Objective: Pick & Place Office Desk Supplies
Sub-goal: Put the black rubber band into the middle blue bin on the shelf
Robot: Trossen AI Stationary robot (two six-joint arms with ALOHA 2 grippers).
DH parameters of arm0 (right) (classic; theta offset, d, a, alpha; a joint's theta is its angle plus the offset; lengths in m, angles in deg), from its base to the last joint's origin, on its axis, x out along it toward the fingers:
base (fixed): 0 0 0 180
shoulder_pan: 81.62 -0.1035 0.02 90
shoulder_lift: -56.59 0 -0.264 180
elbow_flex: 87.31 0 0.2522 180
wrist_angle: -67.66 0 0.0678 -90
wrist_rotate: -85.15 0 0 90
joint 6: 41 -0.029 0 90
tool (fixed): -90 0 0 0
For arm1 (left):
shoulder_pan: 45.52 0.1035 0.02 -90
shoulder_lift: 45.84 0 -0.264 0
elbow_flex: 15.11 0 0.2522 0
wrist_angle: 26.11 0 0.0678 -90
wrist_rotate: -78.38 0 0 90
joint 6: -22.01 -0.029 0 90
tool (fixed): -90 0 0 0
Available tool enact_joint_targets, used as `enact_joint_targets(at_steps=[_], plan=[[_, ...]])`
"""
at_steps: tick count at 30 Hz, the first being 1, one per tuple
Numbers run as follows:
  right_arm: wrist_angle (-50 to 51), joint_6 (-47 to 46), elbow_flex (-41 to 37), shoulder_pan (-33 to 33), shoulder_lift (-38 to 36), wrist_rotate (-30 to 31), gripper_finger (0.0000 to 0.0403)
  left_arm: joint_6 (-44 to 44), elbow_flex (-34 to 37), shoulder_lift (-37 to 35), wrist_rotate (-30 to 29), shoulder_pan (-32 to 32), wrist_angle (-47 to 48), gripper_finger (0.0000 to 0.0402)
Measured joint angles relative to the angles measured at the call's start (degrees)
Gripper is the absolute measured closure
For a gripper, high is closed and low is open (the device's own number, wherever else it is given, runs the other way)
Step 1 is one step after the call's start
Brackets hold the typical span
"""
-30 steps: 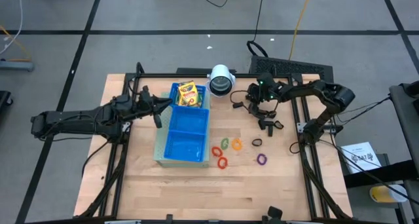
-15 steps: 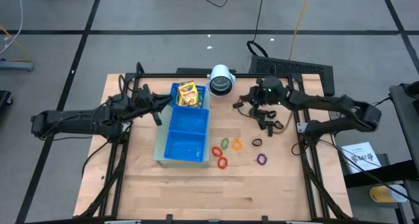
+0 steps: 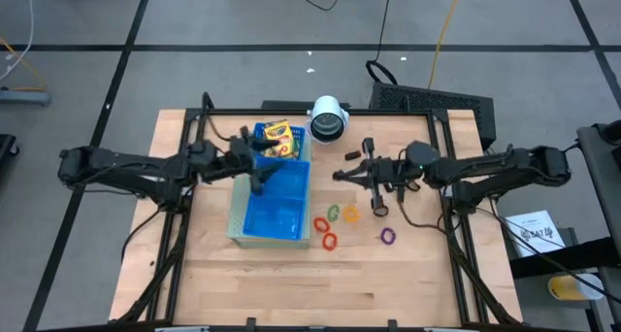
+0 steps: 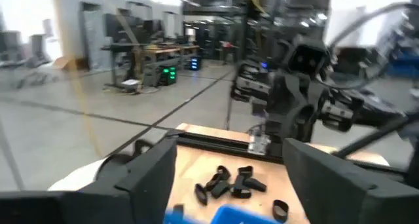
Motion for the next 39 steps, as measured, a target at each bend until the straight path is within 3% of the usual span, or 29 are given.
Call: enact_joint_targets(at_steps=[6,13,21,30,34,39], plan=[[-12.0,-0.9,0.1,-2.3,5.0,0.1,0.0402,-9.7,-9.6,11.9,5.3,-3.7,0.0,0.0093],[-18.5,-3.0,0.1,-2.3,8.7,0.0,0.0403,-14.2,-17.4,21.9,5.7,-5.6,0.2,0.0108],[-21.5,-3.1,1.0,-3.1,9.1,0.0,0.0403,-14.3,-18.9,24.3,5.7,-5.6,0.0,0.0116],[-20.8,-4.5,6.7,-3.0,17.0,0.1,0.0403,-13.6,-18.9,24.3,4.8,-4.9,0.8,0.0126],[-21.0,-4.5,6.8,-3.0,16.7,0.0,0.0403,-13.3,-18.9,24.3,2.5,-4.9,2.6,0.0159],[-18.9,-4.3,6.9,-3.0,16.0,0.0,0.0403,-14.0,-18.9,24.3,3.2,-4.9,2.7,0.0257]])
